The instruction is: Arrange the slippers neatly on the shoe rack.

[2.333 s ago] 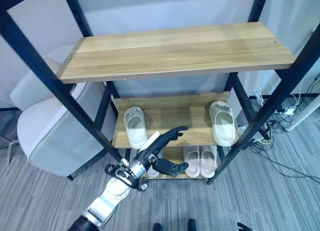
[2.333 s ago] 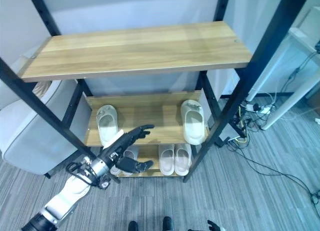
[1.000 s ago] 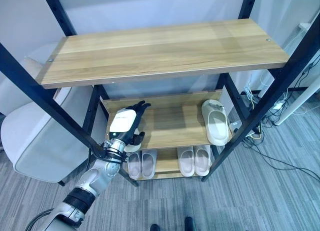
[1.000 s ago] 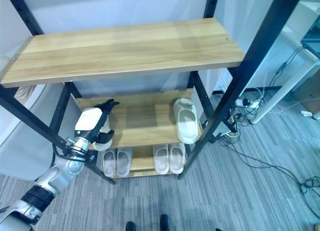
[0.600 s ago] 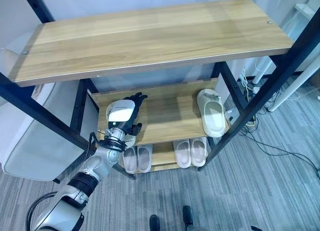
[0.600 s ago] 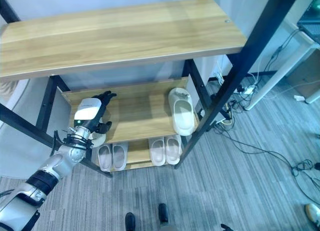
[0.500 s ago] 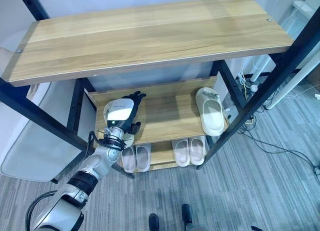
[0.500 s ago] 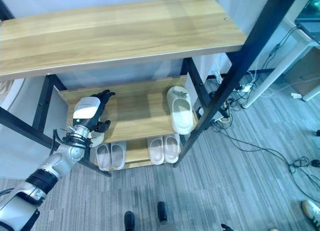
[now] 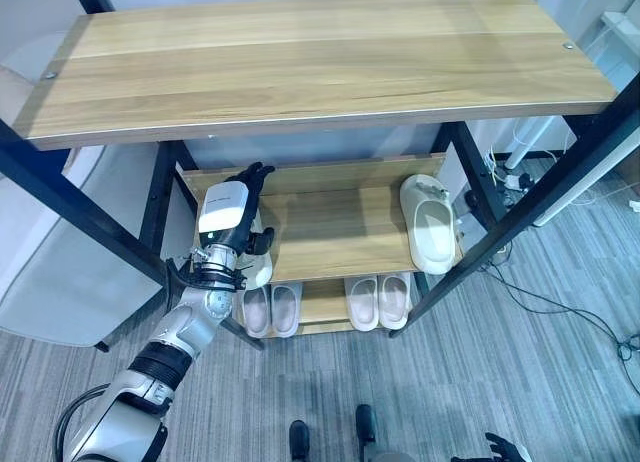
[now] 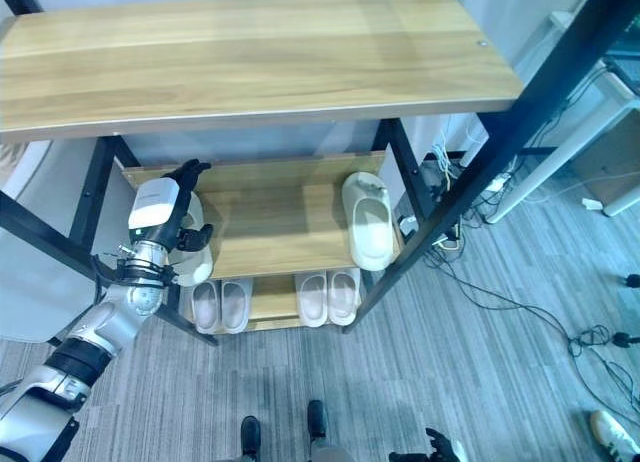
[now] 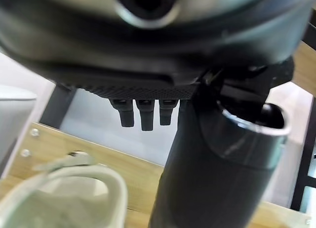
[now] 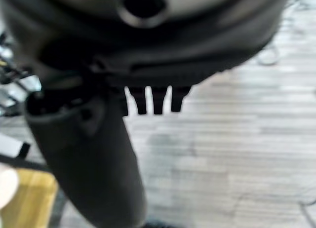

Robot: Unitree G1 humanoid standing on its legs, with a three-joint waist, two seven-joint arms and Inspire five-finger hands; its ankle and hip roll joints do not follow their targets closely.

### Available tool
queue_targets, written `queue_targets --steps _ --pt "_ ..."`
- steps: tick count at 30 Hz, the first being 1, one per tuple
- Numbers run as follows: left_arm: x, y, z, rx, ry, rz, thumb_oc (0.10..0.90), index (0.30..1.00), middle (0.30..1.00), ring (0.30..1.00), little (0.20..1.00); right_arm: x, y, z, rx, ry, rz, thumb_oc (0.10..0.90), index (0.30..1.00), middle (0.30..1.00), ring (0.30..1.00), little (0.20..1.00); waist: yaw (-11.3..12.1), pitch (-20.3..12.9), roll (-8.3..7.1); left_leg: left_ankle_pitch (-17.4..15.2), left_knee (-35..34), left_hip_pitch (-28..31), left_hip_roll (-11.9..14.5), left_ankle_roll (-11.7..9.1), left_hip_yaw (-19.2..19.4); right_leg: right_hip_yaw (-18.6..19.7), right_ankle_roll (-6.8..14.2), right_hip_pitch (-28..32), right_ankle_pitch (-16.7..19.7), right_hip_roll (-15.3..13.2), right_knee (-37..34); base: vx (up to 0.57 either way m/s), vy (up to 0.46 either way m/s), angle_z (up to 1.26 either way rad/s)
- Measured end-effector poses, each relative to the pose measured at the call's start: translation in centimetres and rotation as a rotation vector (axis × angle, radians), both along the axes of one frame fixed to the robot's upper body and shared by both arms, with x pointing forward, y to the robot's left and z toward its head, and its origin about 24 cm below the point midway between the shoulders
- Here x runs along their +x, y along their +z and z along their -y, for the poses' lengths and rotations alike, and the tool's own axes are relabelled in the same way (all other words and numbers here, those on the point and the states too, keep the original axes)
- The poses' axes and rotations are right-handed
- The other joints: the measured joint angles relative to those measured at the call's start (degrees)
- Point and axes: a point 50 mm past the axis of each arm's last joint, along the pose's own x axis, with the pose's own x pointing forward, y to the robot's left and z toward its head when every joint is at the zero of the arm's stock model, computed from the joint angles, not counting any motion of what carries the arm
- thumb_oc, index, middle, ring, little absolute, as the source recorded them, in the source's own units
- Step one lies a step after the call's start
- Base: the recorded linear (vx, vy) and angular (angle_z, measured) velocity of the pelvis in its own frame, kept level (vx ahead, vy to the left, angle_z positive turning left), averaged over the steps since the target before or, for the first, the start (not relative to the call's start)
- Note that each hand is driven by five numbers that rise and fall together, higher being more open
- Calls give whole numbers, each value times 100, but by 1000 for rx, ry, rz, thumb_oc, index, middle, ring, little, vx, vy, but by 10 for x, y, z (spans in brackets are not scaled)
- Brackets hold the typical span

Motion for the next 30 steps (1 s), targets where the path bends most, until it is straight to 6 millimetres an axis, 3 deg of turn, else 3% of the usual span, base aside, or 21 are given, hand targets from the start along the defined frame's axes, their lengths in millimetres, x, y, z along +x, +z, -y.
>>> queue_targets --steps 13,22,30 --pt "0 1 -6 7 37 19 800 900 900 900 900 -5 -4 -8 -9 28 -32 800 900 900 900 900 6 -1 0 0 2 23 -5 1 -10 -8 0 27 0 -5 4 13 3 0" --pt "7 -8 -22 66 139 -32 800 900 900 900 900 -4 -5 -13 -11 67 -41 800 900 900 900 900 -8 -17 -20 3 2 -60 -6 4 -4 -2 -4 -63 6 0 7 4 1 0" --pt "15 -4 -26 113 163 -40 800 900 900 900 900 -3 -6 -15 -8 68 -38 800 900 900 900 900 -22 -195 -309 6 3 -130 -5 7 -2 -1 -4 -133 7 1 7 9 4 -1"
